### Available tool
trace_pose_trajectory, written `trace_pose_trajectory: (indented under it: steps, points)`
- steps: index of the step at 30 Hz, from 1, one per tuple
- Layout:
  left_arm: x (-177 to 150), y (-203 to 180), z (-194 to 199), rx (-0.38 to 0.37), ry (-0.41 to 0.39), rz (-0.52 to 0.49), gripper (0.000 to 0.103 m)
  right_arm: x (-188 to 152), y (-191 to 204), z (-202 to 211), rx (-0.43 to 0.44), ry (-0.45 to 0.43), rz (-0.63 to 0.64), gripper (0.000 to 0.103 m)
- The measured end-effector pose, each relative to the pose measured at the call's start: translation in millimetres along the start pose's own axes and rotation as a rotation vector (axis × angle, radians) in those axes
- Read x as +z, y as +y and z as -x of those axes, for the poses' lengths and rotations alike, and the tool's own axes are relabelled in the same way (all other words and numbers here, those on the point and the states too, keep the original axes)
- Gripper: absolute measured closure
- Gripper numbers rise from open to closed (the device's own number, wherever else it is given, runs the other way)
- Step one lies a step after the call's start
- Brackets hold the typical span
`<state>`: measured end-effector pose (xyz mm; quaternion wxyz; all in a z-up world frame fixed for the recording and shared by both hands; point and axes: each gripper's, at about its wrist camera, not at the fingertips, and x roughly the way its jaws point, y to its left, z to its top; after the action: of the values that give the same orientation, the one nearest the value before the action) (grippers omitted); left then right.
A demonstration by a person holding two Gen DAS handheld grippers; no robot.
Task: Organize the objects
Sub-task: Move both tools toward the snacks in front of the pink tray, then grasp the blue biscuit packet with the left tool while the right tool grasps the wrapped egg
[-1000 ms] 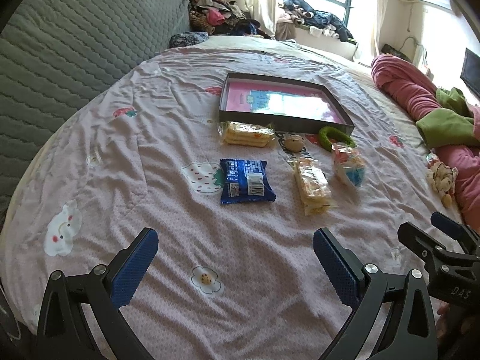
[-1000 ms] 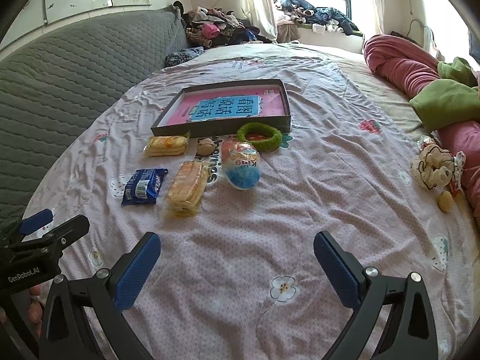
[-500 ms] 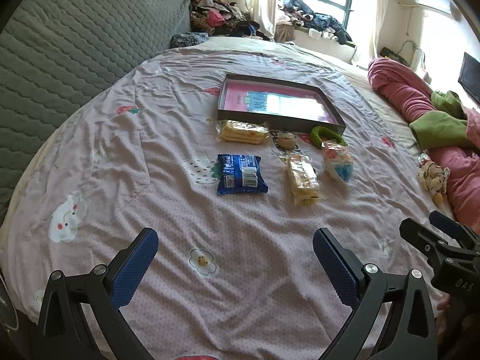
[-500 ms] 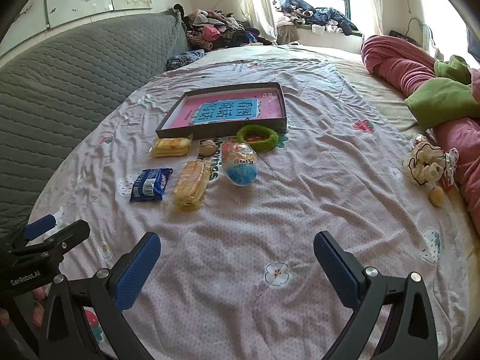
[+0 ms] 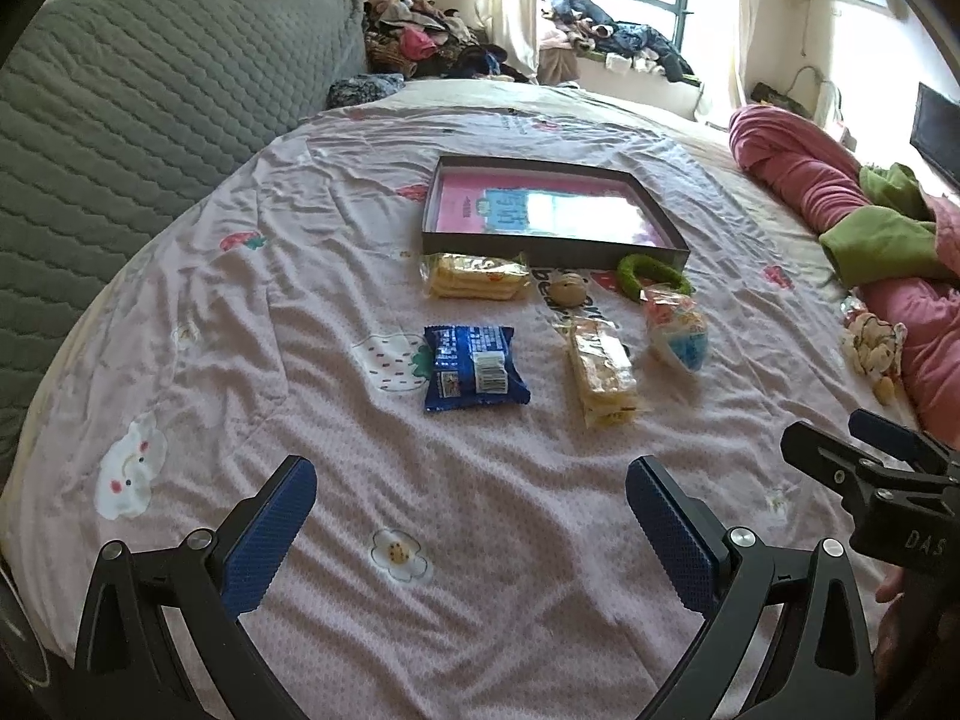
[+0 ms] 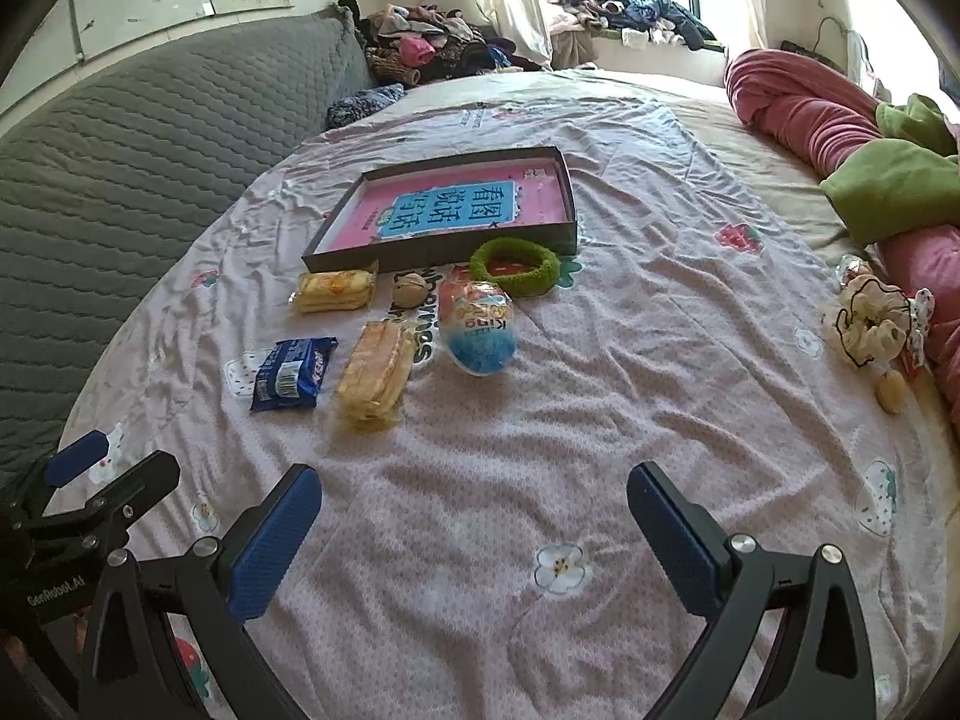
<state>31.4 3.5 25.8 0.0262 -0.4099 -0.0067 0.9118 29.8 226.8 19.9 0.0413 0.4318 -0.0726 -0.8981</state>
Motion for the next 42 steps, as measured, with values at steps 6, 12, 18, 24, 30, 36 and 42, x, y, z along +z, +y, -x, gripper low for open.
trace_pose_trajectory:
  steps: [6,12,18,24,30,36,42]
  points:
    - [10,3,-21,-0.021,0.049,0.016,0.0,12,5,-21,-0.046,0.015,0.043,0.0]
    - [22,8,-35,-0.106,0.064,0.081,0.0,23,11,-38,-0.046,0.004,0.093,0.0]
    - [34,0,-47,-0.029,0.021,0.01,0.0,37,7,-53,-0.015,0.0,0.064,0.0]
    - [44,6,-69,0.003,0.02,0.011,0.0,48,0,-68,0.01,0.009,0.036,0.0]
    - [53,10,-98,0.023,0.064,0.015,0.0,57,-1,-83,-0.031,0.029,0.056,0.0]
    - [58,3,-119,0.024,0.091,-0.005,0.0,64,-9,-105,-0.013,0.088,0.0,0.0]
    - [59,-1,-136,0.055,0.107,-0.028,0.0,64,-13,-117,-0.022,0.1,-0.001,0.0]
